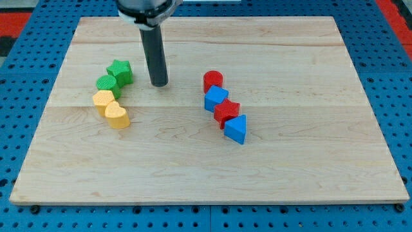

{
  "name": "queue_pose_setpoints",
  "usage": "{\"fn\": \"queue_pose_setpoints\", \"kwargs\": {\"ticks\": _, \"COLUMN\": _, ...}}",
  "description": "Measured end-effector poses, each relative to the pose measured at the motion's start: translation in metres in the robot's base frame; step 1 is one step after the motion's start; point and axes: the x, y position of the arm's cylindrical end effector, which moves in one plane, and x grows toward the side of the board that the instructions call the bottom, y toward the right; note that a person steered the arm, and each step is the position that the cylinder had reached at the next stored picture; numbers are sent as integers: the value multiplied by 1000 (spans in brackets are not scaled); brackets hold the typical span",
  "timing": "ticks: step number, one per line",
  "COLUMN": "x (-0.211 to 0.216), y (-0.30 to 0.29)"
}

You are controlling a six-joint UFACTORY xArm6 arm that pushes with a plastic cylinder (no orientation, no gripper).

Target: Move the yellow heart below the yellow hexagon

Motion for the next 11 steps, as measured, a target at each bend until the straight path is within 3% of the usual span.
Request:
{"fn": "queue_pose_setpoints", "kwargs": {"ticks": 2, "x": 52, "y": -9}}
{"fn": "queue_pose_setpoints", "kwargs": {"ticks": 4, "x": 78, "y": -55}}
{"fn": "queue_pose_setpoints", "kwargs": {"ticks": 6, "x": 107, "y": -57}}
{"fn": "queue_pose_setpoints", "kwargs": {"ticks": 11, "x": 105, "y": -74}}
